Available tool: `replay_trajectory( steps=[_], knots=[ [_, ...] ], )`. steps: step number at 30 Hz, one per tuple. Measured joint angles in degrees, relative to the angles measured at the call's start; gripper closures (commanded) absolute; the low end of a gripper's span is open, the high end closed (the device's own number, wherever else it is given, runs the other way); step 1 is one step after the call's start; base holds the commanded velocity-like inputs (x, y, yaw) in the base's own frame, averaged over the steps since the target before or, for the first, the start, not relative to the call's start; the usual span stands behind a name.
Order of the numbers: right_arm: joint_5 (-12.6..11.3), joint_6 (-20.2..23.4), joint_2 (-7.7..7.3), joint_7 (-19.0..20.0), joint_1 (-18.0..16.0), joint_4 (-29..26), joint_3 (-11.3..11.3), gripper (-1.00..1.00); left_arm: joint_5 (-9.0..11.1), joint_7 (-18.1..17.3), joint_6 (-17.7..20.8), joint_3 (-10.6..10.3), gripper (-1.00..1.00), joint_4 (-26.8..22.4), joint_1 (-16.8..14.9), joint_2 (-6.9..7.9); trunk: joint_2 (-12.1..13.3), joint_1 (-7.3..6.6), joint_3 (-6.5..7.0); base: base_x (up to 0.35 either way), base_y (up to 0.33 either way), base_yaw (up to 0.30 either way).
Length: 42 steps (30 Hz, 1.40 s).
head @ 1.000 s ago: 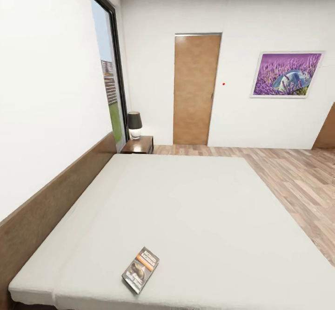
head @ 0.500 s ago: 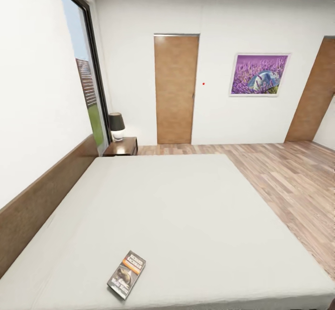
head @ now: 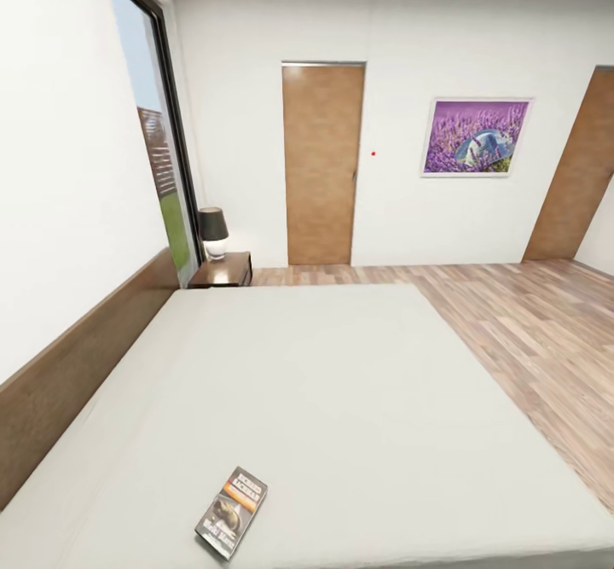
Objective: In the bedroom, move the book from the bed onto either nightstand, and place the two sandals side by side next to the bed.
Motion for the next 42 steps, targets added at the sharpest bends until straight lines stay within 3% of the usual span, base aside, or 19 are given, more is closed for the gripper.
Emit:
replay_trajectory(
  steps=[26, 42],
  knots=[
    [0.00, 0.00, 0.00, 0.00, 0.00, 0.00, -0.01, -1.00, -0.01, -0.03, 0.02, -0.04, -1.00, 0.00, 0.00, -0.08, 0.00, 0.00, 0.00, 0.181, 0.013, 0.000],
    [0.00, -0.02, 0.00, 0.00, 0.00, 0.00, -0.01, -1.00, -0.02, -0.03, 0.02, -0.08, -1.00, -0.01, 0.00, -0.08, 0.01, 0.02, 0.00, 0.028, 0.000, 0.000]
  ],
)
